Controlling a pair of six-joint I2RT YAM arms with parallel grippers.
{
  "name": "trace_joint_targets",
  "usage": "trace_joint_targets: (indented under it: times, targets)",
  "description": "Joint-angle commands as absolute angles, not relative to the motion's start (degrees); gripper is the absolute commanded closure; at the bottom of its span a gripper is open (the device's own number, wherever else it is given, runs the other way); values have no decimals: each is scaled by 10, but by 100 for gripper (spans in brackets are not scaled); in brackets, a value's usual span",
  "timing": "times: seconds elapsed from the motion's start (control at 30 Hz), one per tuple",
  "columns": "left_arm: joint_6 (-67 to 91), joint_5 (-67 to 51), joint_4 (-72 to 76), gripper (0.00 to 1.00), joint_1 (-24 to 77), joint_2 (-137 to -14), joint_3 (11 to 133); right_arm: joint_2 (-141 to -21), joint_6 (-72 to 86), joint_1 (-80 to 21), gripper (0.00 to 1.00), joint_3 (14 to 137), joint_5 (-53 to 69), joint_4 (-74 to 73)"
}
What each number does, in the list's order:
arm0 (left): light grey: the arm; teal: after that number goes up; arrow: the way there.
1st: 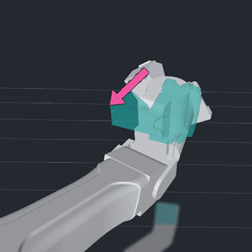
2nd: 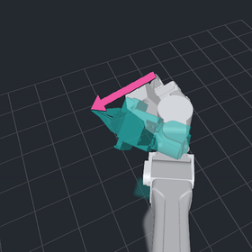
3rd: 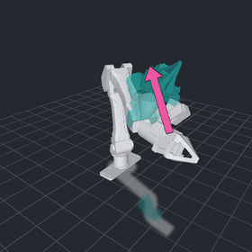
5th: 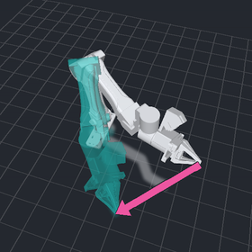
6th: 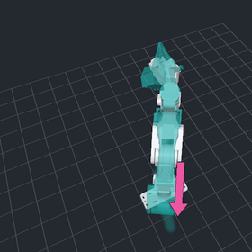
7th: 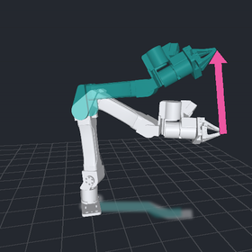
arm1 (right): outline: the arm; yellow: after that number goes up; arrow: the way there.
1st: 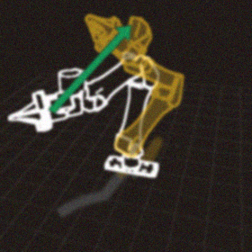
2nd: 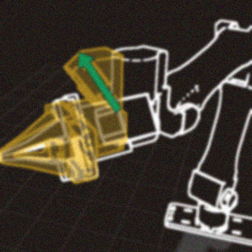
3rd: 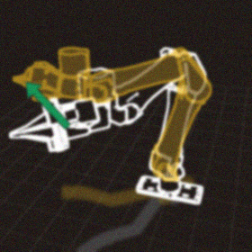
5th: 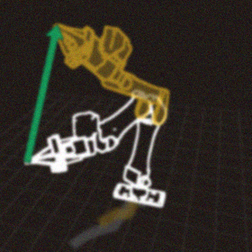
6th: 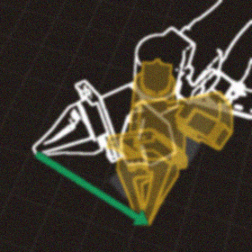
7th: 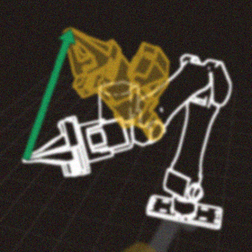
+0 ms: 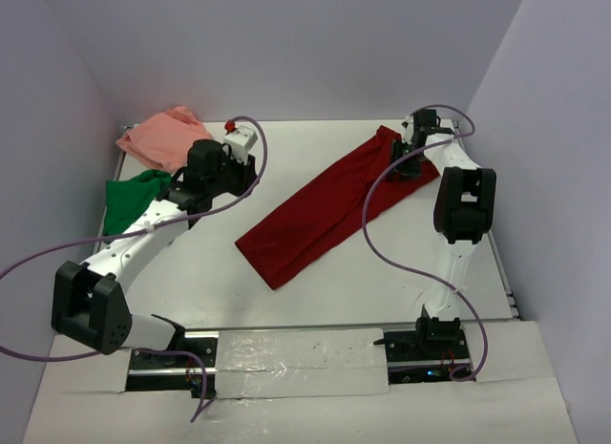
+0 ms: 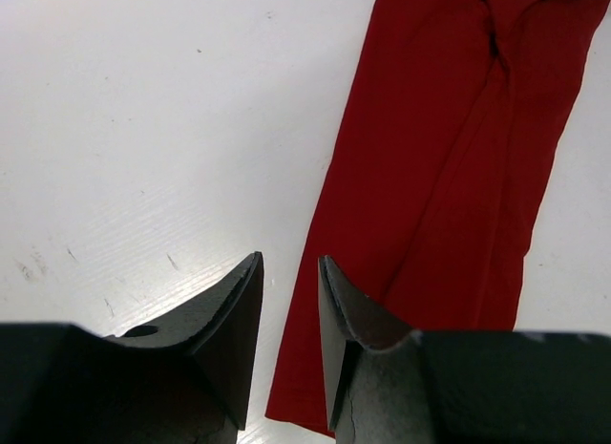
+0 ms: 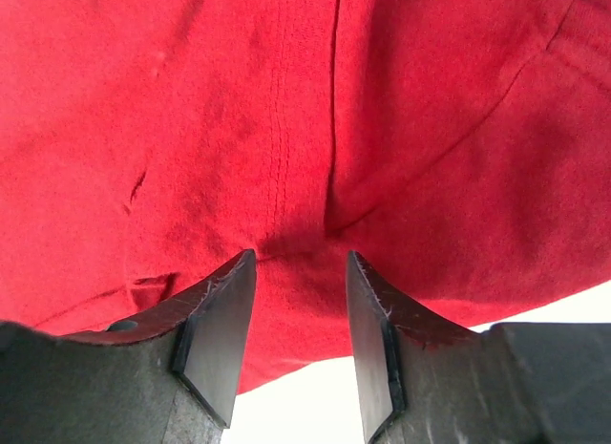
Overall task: Fold and stack the t-shirts
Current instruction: Rotate the tshirt 90 degrees
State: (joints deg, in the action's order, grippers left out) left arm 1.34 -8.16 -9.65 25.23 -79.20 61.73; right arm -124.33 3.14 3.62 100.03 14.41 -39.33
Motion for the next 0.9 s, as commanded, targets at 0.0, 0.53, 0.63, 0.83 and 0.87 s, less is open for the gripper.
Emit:
trace_joint_targets:
  times: [0.0, 0.53, 0.63, 0.83, 0.87]
  targets:
    - [21, -96, -84, 62, 244, -772, 613, -1222, 20, 30, 50, 995, 149, -359]
    - [20, -101, -85, 64, 239, -775, 615, -1253, 35, 25, 62, 1027, 146, -368]
    - [19, -102, -85, 64, 238, -773, 614, -1257, 37, 25, 69, 1032, 146, -374]
    - [19, -105, -84, 65, 236, -775, 613, -1261, 33, 25, 91, 1036, 146, -380]
    - [20, -106, -84, 65, 236, -776, 613, -1261, 29, 25, 92, 1040, 147, -382]
